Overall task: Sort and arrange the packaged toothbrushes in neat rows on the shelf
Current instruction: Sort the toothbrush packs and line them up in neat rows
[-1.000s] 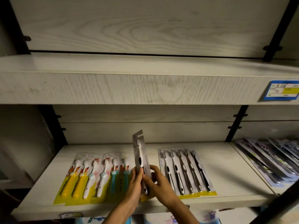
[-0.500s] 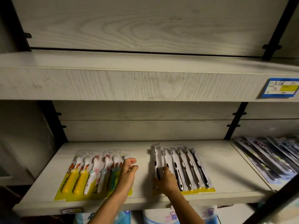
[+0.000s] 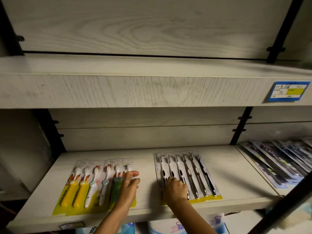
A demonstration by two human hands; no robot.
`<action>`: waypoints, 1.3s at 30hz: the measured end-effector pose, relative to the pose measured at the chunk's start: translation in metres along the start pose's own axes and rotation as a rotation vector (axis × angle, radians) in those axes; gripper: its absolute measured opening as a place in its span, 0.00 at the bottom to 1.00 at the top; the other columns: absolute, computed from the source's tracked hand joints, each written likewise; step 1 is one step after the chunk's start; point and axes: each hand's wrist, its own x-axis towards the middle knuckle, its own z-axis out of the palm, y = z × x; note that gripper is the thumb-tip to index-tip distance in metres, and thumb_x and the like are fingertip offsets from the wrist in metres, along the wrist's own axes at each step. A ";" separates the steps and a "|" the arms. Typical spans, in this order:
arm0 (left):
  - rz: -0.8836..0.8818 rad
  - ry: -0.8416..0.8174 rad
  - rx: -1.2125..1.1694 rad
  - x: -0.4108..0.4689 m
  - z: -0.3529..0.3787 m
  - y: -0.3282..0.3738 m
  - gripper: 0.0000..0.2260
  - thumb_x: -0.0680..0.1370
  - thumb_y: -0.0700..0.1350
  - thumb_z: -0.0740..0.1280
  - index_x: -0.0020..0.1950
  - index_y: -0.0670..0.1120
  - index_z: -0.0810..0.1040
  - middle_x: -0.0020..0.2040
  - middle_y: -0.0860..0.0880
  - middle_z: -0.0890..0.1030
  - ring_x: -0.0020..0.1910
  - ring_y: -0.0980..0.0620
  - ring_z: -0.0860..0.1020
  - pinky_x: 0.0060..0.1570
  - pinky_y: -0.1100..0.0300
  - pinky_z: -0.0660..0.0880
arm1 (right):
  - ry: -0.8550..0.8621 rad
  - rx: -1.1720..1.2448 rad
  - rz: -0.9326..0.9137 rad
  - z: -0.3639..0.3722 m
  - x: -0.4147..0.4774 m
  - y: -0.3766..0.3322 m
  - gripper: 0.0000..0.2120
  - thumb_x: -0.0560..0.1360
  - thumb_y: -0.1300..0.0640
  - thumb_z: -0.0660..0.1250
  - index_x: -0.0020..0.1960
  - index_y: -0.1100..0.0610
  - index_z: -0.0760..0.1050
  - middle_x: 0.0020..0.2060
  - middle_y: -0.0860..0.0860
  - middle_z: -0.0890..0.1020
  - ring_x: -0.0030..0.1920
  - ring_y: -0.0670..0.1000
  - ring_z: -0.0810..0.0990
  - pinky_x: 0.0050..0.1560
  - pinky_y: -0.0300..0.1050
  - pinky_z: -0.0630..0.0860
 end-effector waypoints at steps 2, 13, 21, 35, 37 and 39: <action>0.000 -0.004 -0.001 0.001 0.000 0.000 0.09 0.77 0.32 0.59 0.54 0.40 0.73 0.55 0.43 0.74 0.52 0.49 0.72 0.48 0.59 0.68 | -0.005 -0.007 0.003 0.001 -0.002 0.000 0.16 0.80 0.60 0.52 0.66 0.60 0.66 0.62 0.55 0.75 0.61 0.55 0.76 0.55 0.46 0.74; 0.254 -0.233 0.102 -0.019 0.010 0.030 0.11 0.78 0.35 0.62 0.50 0.50 0.77 0.52 0.51 0.80 0.55 0.55 0.77 0.54 0.66 0.72 | 0.212 0.575 -0.124 -0.034 -0.031 0.040 0.18 0.78 0.46 0.61 0.65 0.51 0.67 0.60 0.50 0.75 0.55 0.48 0.78 0.55 0.44 0.77; 0.448 -0.324 0.160 -0.061 0.056 0.068 0.09 0.78 0.39 0.63 0.55 0.50 0.76 0.53 0.54 0.81 0.54 0.61 0.78 0.55 0.69 0.73 | 0.341 0.992 -0.238 -0.085 -0.076 0.112 0.14 0.78 0.52 0.62 0.63 0.47 0.72 0.55 0.43 0.80 0.52 0.37 0.78 0.51 0.28 0.74; 0.460 -0.377 0.115 -0.149 0.250 0.096 0.10 0.74 0.53 0.63 0.54 0.62 0.75 0.55 0.58 0.80 0.57 0.58 0.77 0.59 0.58 0.72 | 0.309 0.990 -0.446 -0.120 -0.119 0.336 0.14 0.77 0.51 0.63 0.62 0.43 0.72 0.53 0.38 0.79 0.55 0.36 0.76 0.54 0.31 0.74; 0.446 -0.386 0.107 -0.161 0.271 0.099 0.12 0.74 0.53 0.62 0.57 0.57 0.75 0.55 0.58 0.80 0.57 0.58 0.77 0.60 0.57 0.72 | 0.287 1.019 -0.452 -0.123 -0.124 0.360 0.14 0.76 0.52 0.65 0.61 0.44 0.74 0.53 0.38 0.79 0.55 0.36 0.77 0.55 0.32 0.75; 0.429 -0.410 0.122 -0.169 0.290 0.101 0.11 0.76 0.49 0.62 0.57 0.54 0.75 0.55 0.58 0.80 0.57 0.58 0.77 0.61 0.55 0.72 | 0.263 1.047 -0.453 -0.123 -0.126 0.381 0.15 0.74 0.50 0.66 0.60 0.45 0.75 0.53 0.39 0.80 0.55 0.38 0.77 0.56 0.37 0.76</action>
